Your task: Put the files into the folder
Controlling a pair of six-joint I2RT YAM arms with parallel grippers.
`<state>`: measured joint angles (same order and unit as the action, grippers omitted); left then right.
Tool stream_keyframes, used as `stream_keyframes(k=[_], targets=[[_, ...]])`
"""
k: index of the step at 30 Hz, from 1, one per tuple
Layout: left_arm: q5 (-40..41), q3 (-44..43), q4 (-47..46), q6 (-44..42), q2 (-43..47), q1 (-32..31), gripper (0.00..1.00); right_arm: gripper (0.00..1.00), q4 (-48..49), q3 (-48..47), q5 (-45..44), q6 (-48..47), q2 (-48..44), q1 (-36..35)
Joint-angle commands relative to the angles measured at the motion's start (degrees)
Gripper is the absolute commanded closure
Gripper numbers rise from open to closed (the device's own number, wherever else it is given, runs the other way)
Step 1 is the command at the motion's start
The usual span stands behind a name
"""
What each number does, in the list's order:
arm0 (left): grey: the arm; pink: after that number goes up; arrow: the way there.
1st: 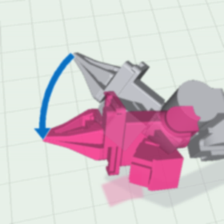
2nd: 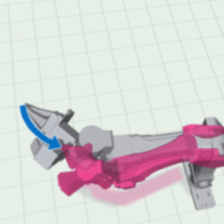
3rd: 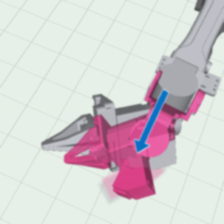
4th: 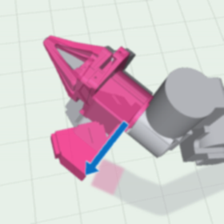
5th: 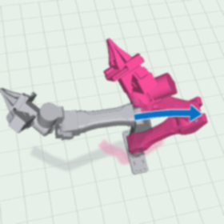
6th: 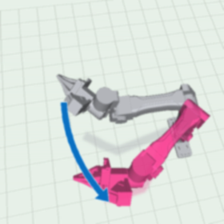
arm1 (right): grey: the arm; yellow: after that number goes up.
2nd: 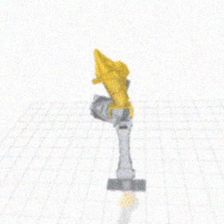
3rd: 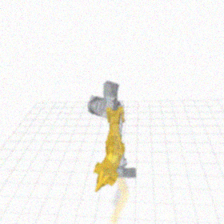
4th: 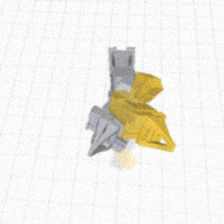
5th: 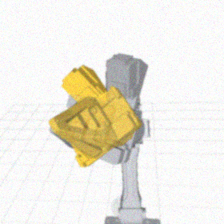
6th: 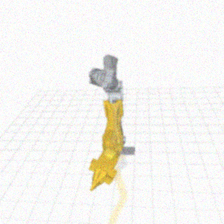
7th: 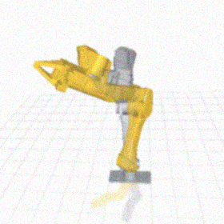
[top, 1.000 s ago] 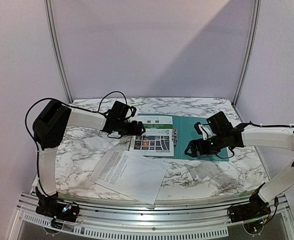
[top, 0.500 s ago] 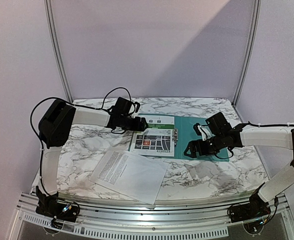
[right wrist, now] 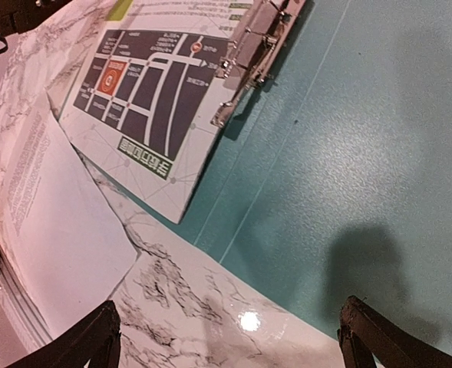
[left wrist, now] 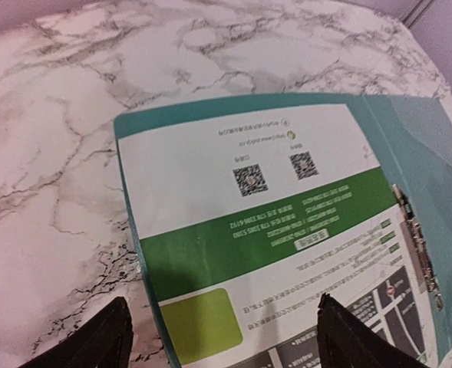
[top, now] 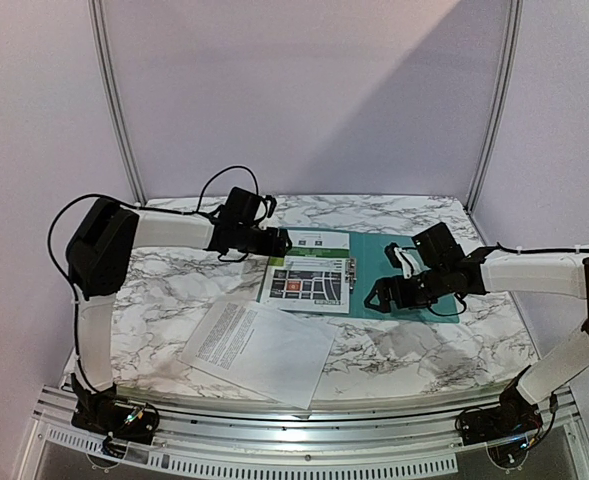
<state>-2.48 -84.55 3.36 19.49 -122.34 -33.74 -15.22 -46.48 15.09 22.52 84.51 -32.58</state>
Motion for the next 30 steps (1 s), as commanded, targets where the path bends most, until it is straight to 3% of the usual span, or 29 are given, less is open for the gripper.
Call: stream_keyframes(k=[1,4,10,16,20,30], targets=[[2.02,3.57,-1.56,-1.67,8.31,-2.00,0.13,0.01,7.26,0.16,5.85,2.88,0.22,0.18],[7.08,10.18,-7.72,-0.63,14.32,-2.71,0.02,0.01,9.71,0.44,6.72,5.04,0.37,0.17],[14.88,20.20,-17.26,0.86,21.80,-2.30,0.01,0.01,12.02,1.47,6.19,7.34,-0.33,0.14],[5.29,21.96,-19.86,-2.32,23.02,-2.04,0.01,0.01,14.72,3.73,6.00,9.79,-1.39,0.15],[0.08,21.66,-19.13,-0.11,22.60,-2.35,0.10,0.01,18.07,5.76,6.21,12.00,-1.79,0.17],[-3.24,22.00,-19.57,0.51,19.50,-9.27,0.19,0.01,26.55,8.51,9.28,18.40,0.60,0.17]])
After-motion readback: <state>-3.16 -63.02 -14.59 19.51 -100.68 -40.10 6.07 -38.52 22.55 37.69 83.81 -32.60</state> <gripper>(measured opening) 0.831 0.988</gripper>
